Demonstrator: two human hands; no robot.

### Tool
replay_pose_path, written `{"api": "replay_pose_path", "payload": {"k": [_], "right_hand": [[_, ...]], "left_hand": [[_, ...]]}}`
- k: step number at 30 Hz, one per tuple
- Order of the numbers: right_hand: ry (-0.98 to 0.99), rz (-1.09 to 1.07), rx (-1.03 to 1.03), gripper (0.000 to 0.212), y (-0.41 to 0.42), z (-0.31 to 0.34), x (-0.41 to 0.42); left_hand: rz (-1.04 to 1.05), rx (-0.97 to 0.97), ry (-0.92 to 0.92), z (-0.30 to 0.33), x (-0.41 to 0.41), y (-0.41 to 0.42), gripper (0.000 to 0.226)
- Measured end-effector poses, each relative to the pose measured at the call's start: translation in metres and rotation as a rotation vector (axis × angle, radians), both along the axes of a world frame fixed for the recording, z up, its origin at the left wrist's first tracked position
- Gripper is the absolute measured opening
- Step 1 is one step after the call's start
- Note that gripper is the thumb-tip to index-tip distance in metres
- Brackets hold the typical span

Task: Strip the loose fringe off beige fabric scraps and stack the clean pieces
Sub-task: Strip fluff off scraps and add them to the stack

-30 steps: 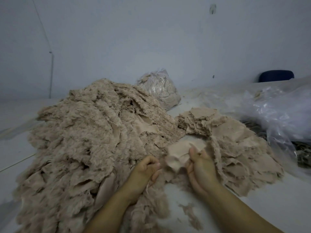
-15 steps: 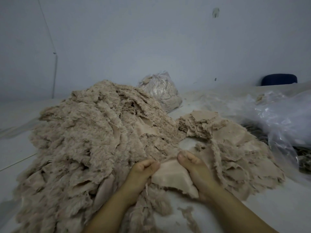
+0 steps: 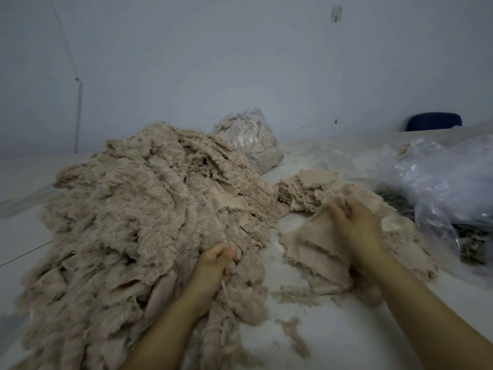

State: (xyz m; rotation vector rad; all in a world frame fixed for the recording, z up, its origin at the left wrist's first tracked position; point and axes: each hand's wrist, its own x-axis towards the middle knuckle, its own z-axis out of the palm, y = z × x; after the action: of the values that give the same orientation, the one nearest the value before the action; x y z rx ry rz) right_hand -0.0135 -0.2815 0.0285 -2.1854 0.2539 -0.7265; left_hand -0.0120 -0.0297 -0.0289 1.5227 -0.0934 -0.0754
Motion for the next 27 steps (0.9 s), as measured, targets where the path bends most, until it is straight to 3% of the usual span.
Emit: {"api": "replay_pose_path", "payload": {"k": [1, 3, 5, 8, 11, 12, 14, 17, 21, 27], "right_hand": [[0.067, -0.091, -0.172, 0.017, -0.007, 0.003, 0.001], [0.075, -0.158, -0.397, 0.047, -0.009, -0.006, -0.001], [0.091, -0.018, -0.597, 0.050, 0.004, -0.022, -0.005], [0.444, 0.168, -0.801, 0.048, -0.001, -0.052, -0.006], [0.564, 0.129, -0.826, 0.047, -0.023, -0.053, -0.003], [0.541, 0.115, -0.826, 0.047, -0.025, -0.051, -0.003], [0.362, 0.086, -0.795, 0.046, -0.019, -0.048, -0.009], [-0.013, 0.251, -0.523, 0.029, 0.006, -0.049, -0.027], [0.197, 0.514, -0.431, 0.038, 0.037, -0.065, -0.040], [0.412, 0.450, -0.576, 0.050, 0.055, -0.066, -0.030]], "left_hand": [[-0.013, -0.028, 0.004, 0.000, 0.000, 0.000, 0.023], [-0.023, -0.026, 0.000, -0.001, 0.000, 0.001, 0.023], [-0.020, 0.048, -0.064, -0.003, 0.002, 0.003, 0.024], [-0.138, 0.271, -0.185, -0.004, 0.000, 0.007, 0.013], [-0.237, 0.659, -0.171, -0.012, 0.001, 0.013, 0.037], [-0.225, 0.749, -0.211, -0.013, 0.002, 0.013, 0.032], [-0.196, 0.781, -0.282, -0.013, 0.001, 0.013, 0.013], [-0.167, 0.694, -0.275, -0.012, 0.002, 0.013, 0.019], [-0.138, 0.641, -0.270, -0.013, 0.001, 0.014, 0.017], [-0.130, 0.639, -0.267, -0.014, 0.001, 0.014, 0.016]]}}
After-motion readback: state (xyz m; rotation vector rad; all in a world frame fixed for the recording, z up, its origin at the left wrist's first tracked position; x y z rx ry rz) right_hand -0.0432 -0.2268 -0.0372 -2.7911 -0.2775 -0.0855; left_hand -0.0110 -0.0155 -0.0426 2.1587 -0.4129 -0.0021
